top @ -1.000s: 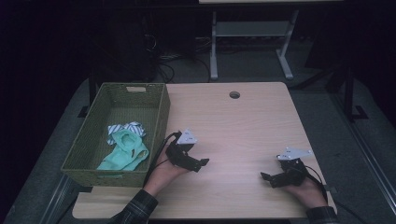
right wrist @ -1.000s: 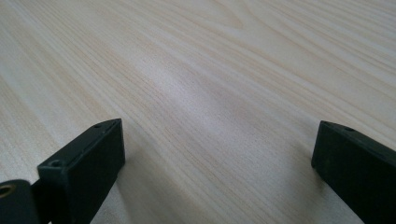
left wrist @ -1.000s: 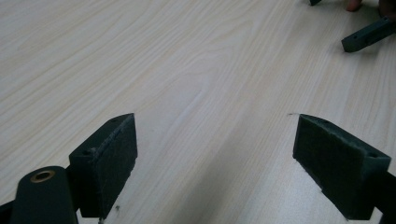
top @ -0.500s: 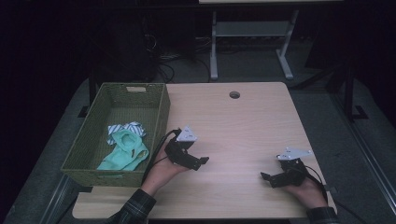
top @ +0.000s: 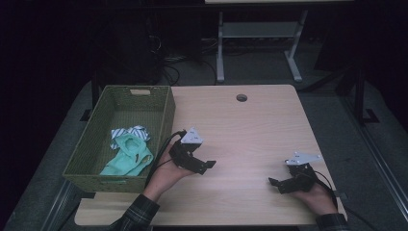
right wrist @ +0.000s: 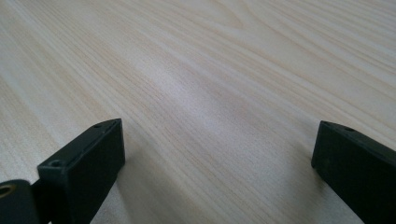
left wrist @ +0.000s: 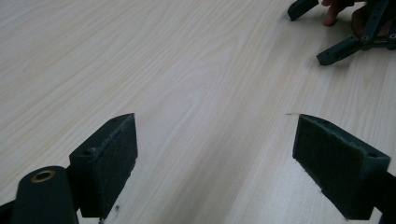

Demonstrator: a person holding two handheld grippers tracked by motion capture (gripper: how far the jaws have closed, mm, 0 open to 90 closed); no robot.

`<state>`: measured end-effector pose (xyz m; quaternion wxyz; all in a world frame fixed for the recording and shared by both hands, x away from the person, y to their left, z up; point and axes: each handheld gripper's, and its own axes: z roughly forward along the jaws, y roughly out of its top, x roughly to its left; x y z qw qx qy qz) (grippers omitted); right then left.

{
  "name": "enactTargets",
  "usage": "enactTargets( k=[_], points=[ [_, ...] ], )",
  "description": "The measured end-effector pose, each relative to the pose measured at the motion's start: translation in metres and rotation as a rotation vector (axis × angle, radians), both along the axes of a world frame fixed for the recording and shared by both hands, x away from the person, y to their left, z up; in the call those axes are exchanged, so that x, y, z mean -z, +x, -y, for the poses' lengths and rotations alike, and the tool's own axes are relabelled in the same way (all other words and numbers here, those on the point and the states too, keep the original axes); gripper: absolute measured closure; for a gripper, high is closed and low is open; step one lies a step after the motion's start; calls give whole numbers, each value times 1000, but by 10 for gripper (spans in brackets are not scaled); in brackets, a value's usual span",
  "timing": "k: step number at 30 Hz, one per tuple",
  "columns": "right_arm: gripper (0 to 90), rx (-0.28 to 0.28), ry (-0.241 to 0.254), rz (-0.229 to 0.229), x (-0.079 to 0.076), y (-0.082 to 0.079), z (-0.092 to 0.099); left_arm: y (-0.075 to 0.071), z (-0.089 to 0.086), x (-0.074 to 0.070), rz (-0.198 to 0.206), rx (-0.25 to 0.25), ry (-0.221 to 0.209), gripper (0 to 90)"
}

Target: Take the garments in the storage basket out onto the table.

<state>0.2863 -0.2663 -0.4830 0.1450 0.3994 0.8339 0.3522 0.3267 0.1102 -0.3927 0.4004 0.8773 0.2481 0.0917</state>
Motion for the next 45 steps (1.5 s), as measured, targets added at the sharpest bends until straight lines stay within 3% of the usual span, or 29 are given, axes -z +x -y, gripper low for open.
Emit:
enactTargets(
  k=[14, 26, 29, 33, 37, 45],
  points=[
    [24, 0, 0, 0, 0, 0, 0, 4, -3, -12, 23, 7, -3, 134],
    [24, 0, 0, 0, 0, 0, 0, 9, -7, -17, 13, 12, -21, 135],
    [24, 0, 0, 0, 0, 0, 0, 12, -8, -19, 9, 19, 0, 135],
    [24, 0, 0, 0, 0, 0, 0, 14, -13, -26, 14, 9, -22, 135],
    [24, -1, 2, 1, 0, 0, 0, 15, -19, -31, 20, 15, -8, 135],
    [24, -4, -2, -1, 0, 0, 0, 15, -30, -38, 31, -6, -21, 135]
  ],
)
